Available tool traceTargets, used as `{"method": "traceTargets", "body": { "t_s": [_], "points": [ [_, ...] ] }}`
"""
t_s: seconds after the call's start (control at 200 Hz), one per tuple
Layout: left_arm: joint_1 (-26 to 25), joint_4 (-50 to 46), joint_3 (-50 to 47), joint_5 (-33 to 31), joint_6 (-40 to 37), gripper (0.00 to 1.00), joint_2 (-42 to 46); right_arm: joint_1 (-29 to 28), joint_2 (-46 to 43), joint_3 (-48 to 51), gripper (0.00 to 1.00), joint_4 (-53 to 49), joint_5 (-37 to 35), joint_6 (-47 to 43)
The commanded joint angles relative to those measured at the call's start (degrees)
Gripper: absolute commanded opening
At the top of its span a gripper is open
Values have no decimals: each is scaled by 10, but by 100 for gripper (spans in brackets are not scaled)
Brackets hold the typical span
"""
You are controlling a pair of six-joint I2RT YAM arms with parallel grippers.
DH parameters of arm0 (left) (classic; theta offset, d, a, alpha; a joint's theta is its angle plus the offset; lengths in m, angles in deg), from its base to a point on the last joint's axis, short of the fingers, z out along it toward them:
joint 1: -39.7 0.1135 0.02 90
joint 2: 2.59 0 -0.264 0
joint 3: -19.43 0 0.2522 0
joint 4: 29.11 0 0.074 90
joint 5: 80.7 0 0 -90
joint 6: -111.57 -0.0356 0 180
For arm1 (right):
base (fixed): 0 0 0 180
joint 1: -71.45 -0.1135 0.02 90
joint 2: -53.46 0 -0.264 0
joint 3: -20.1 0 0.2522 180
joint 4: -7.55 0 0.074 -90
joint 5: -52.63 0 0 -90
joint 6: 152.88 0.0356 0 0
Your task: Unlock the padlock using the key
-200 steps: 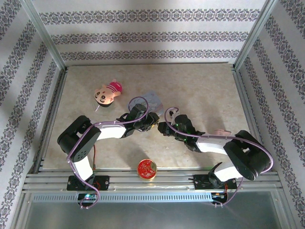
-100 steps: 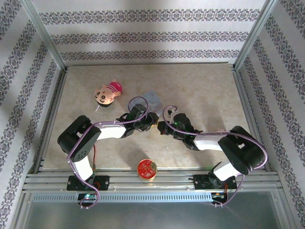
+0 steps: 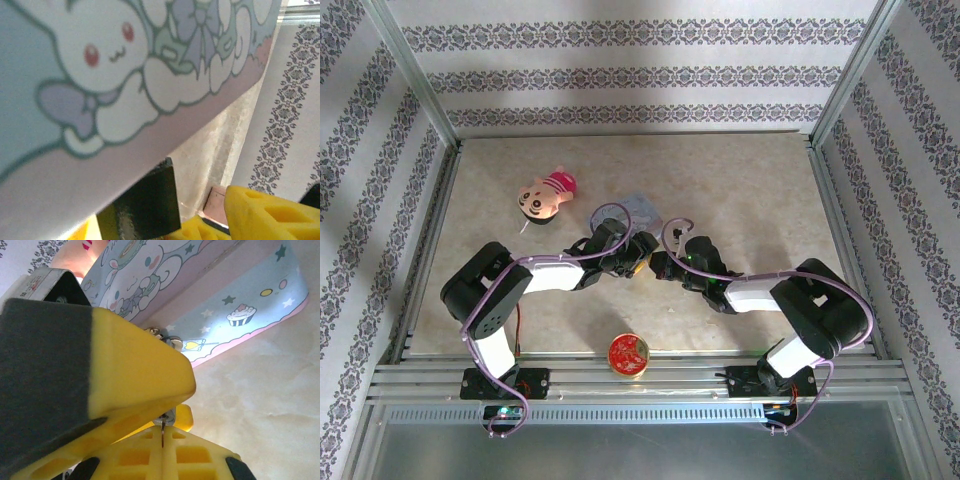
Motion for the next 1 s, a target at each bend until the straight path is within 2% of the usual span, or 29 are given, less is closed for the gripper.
{"method": "traceTargets", "body": {
  "t_s": [0.0,0.13,0.34,0.53,0.77,0.994],
  "points": [
    [-11,-48,-32,51,16,71,2,0,5,-16,0,59,-5,7],
    [-12,-53,-46,6,-23,72,34,1,14,-24,0,63,0,13],
    [-12,-49,-66,-73,-73,61,79,1,30,-30,0,75,0,29],
    [-12,-40,-66,-91,-76,59,65,0,43,-28,0,98,4,47],
    [-11,68,-80,-102,-69,54,27,-2,46,-24,0,109,6,56],
    [-11,156,-104,-142,-58,58,7,-5,57,-27,0,119,5,64]
  ]
}}
